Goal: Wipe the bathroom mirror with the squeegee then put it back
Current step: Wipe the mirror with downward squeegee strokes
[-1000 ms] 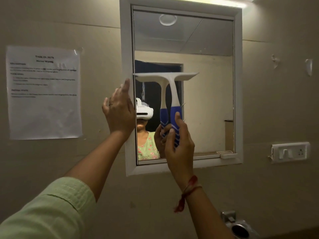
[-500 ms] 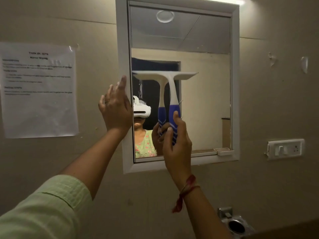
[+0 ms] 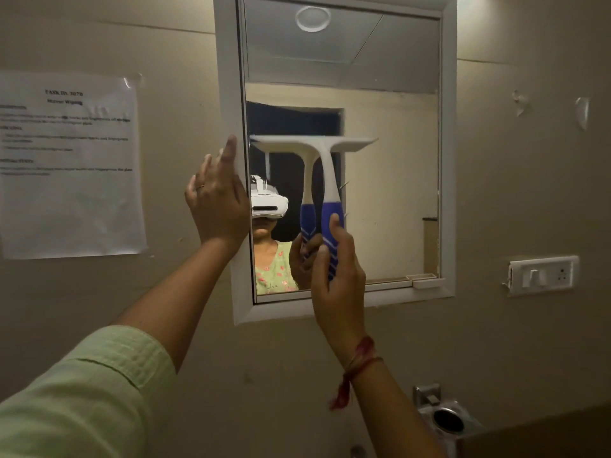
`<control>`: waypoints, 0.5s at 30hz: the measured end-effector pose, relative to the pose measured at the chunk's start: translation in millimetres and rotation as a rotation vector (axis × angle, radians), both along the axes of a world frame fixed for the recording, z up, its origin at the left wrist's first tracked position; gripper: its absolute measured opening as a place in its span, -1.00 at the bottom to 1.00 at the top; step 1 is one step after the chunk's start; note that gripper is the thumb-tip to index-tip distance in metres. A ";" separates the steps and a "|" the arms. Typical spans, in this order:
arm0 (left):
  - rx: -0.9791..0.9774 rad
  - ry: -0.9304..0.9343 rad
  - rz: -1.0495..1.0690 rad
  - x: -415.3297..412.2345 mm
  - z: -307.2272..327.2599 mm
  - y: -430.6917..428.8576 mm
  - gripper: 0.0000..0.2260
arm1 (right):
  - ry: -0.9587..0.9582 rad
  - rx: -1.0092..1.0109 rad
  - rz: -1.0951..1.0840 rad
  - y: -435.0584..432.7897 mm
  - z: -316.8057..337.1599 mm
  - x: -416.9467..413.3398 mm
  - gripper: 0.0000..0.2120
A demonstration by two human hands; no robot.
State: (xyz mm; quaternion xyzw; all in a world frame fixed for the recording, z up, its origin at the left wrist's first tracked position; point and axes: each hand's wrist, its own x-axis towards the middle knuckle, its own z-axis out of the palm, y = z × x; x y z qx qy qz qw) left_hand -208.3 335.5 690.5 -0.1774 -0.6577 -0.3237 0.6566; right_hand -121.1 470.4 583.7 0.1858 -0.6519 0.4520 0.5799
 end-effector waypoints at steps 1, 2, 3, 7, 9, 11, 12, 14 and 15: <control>0.000 -0.002 -0.001 0.4 0.1 -0.1 -0.58 | 0.002 -0.009 0.001 0.2 5.4 -0.2 -0.59; 0.000 -0.004 -0.002 0.7 -0.1 -0.3 -0.58 | 0.003 -0.010 -0.006 0.4 5.7 -0.3 -0.60; 0.001 -0.004 -0.003 0.7 -0.2 -0.3 -0.58 | 0.003 -0.004 -0.018 0.3 1.0 -0.3 -0.61; -0.001 0.001 -0.004 -1.6 -0.9 -0.7 -0.58 | -0.029 0.037 -0.051 -0.5 -51.6 1.7 -0.62; -0.002 0.002 -0.007 -3.4 -0.6 -0.8 -0.58 | -0.064 0.040 -0.056 -0.9 -69.0 4.7 -0.58; -0.001 0.001 -0.022 -4.1 -0.1 -0.8 -0.58 | -0.064 0.046 -0.055 0.8 -62.8 4.6 -0.58; -0.002 0.001 -0.029 -3.9 -0.2 -0.8 -0.58 | -0.053 0.046 -0.052 2.6 -52.6 3.7 -0.59; -0.005 0.000 -0.034 -2.6 -0.3 -0.8 -0.59 | -0.018 0.050 -0.057 6.1 -28.0 1.9 -0.60; -0.004 -0.004 -0.036 -1.6 -0.3 -1.0 -0.59 | -0.003 0.051 -0.058 7.4 -18.1 1.2 -0.59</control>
